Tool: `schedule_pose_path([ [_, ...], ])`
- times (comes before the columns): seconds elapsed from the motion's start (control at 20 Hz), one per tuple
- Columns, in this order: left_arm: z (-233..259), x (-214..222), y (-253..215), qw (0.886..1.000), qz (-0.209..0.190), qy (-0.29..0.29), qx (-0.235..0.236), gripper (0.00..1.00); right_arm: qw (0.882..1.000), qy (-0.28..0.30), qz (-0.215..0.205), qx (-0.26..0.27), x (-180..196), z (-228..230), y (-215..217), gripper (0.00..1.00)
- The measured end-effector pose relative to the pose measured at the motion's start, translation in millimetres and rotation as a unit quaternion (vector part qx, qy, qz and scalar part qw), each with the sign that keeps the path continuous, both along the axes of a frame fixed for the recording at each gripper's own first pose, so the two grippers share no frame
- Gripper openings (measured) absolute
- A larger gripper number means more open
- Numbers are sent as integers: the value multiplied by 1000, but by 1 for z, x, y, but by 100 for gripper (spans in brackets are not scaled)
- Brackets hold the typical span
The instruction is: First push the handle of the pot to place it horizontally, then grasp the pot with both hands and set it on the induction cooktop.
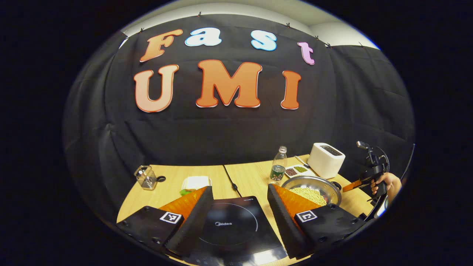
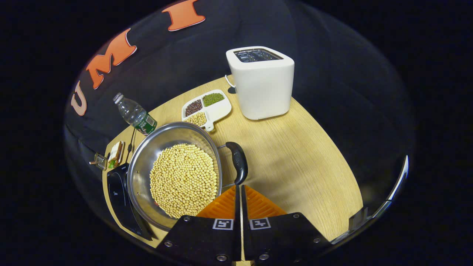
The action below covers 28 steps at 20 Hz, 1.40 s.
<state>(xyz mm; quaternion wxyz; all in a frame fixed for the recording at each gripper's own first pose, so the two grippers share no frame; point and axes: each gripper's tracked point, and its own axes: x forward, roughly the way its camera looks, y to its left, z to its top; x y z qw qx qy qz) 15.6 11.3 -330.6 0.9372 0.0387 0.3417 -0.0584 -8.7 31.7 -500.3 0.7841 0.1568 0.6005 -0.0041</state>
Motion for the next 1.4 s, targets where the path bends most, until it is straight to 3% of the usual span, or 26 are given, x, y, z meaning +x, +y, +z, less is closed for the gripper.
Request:
schedule_pose_path([
  [0.05, -11, 1, -8, 1000, -2, 13, -5, 93, 1000, -10, 3, -1, 4, 6, -1, 6],
  [0.2, -46, -2, -37, 998, -15, 59, -22, 97, 999, -30, 12, 7, 11, 24, 4, 18],
  [0.25, -58, -4, -45, 997, -20, 77, -24, 97, 999, -33, 15, 11, 12, 26, 10, 28],
  [0.3, -72, -9, -53, 995, -27, 94, -24, 97, 999, -37, 21, 13, 12, 27, 14, 27],
  [0.35, -83, -10, -59, 993, -35, 106, -23, 97, 999, -40, 33, 9, 10, 26, 17, 40],
  [0.4, -94, -12, -65, 992, -41, 120, -22, 96, 998, -43, 44, 4, 8, 25, 18, 39],
  [0.45, -106, -14, -70, 990, -42, 135, -24, 96, 998, -44, 51, 1, 7, 25, 20, 51],
  [0.5, -117, -16, -78, 987, -45, 151, -30, 97, 997, -45, 56, 2, 7, 25, 23, 48],
  [0.55, -127, -17, -84, 984, -44, 168, -36, 97, 997, -44, 58, 6, 8, 24, 28, 58],
  [0.75, -158, -16, -109, 976, -53, 205, -51, 96, 997, -42, 58, 6, 12, 17, 30, 75],
  [0.95, -187, -8, -131, 970, -52, 228, -59, 94, 998, -34, 51, 1, 15, 6, 27, 84],
  [1.4, -255, 14, -116, 968, 15, 250, -13, 95, 998, -29, 55, -13, 19, -17, 25, 91],
])
